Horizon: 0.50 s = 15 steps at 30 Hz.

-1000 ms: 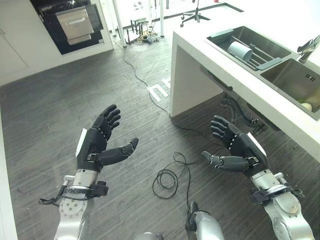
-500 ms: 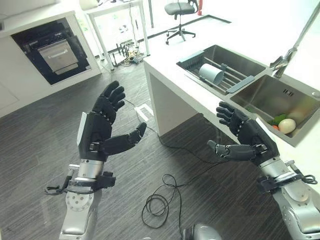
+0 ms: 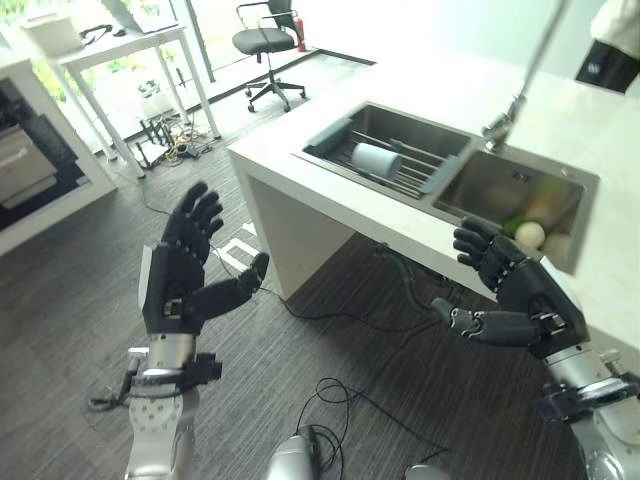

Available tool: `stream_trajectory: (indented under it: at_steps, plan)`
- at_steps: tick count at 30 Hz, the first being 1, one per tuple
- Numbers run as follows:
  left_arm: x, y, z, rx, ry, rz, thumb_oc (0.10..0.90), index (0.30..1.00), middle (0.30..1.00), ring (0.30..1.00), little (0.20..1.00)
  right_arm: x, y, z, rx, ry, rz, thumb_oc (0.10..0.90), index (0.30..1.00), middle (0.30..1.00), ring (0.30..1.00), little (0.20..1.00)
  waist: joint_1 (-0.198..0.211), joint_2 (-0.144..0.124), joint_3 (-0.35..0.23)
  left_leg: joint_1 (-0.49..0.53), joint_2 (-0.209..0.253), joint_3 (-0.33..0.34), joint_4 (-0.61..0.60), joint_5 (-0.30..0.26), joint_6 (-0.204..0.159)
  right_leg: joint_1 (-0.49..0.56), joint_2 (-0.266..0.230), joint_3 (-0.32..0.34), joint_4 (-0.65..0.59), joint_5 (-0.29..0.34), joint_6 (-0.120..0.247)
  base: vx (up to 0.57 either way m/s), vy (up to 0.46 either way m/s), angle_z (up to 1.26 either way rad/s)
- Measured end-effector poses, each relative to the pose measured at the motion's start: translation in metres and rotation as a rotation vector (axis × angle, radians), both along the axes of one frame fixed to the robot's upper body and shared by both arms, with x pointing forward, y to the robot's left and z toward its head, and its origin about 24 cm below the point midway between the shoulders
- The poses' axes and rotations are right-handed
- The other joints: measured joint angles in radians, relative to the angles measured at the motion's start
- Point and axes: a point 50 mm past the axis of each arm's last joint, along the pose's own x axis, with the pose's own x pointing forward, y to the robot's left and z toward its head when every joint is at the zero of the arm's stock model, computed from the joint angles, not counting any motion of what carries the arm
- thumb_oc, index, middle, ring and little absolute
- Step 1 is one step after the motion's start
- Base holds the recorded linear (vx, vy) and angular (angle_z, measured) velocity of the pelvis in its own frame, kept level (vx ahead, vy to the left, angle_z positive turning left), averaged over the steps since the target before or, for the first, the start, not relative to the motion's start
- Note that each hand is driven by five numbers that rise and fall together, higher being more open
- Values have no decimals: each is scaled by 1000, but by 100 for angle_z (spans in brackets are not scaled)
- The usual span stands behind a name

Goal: Place the dishes in the dishwasher.

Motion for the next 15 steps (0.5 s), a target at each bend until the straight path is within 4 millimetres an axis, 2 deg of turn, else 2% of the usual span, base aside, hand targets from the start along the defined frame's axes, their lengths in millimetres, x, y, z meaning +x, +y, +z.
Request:
stream_trajectory:
  at_steps: [2,3,5,7,9,11,12,13,14,15]
  plan:
    - [-1,5,1,-1,10,2,800,900,900,900,900,7,7,2,39,-28,3,800,900,900,900,900,24,-2,0,16,-33,1,6,-24,42,24,-9,-2,10,58,-7,167,251,34]
    - [-2,8,1,-7,12,10,800,900,900,900,900,8,9,2,61,-33,-2,800,900,900,900,900,36,5,0,29,-35,0,0,-28,53,28,-11,-1,15,104,11,156,210,14]
    - [-5,14,2,-5,8,38,800,900,900,900,900,8,12,-1,94,-32,-21,800,900,900,900,900,38,8,2,66,-38,7,-32,-26,56,15,-10,-3,72,132,33,125,164,7]
    - [-12,18,1,-1,13,62,800,900,900,900,900,8,11,-2,104,-29,-36,800,900,900,900,900,36,12,2,105,-33,28,-65,-23,57,-11,4,-25,114,132,33,68,80,-26]
    - [-22,21,1,6,18,88,800,900,900,900,900,9,12,-2,105,-32,-38,800,900,900,900,900,30,17,2,137,-10,100,-111,3,49,-73,52,-83,132,102,33,56,-13,-73]
    - [-23,20,2,14,16,87,800,900,900,900,900,12,8,-3,85,-20,-57,800,900,900,900,900,24,27,8,161,-13,131,-166,20,35,-131,144,-123,111,59,15,74,-41,-80]
    - [-21,20,2,15,15,85,800,900,900,900,900,12,7,-4,88,-14,-69,800,900,900,900,900,23,19,10,164,-13,148,-174,2,-75,-161,184,-141,99,52,-25,85,-43,-56]
    - [-17,21,7,42,-4,82,800,900,900,900,900,13,8,-4,113,-26,-78,800,900,900,900,900,5,-37,25,91,-23,125,58,-62,99,-201,150,-119,115,55,-38,138,-67,-59]
    - [-17,21,12,78,-15,83,800,900,900,900,900,14,5,4,84,-61,-76,800,900,900,900,900,-1,-9,31,81,49,28,155,-182,88,-237,136,-100,166,37,6,171,-99,-63]
    - [-14,21,11,74,-18,101,800,900,900,900,900,16,5,4,91,-62,-79,800,900,900,900,900,-1,-28,56,98,15,50,181,-223,44,-263,82,-66,211,26,28,230,-172,-83]
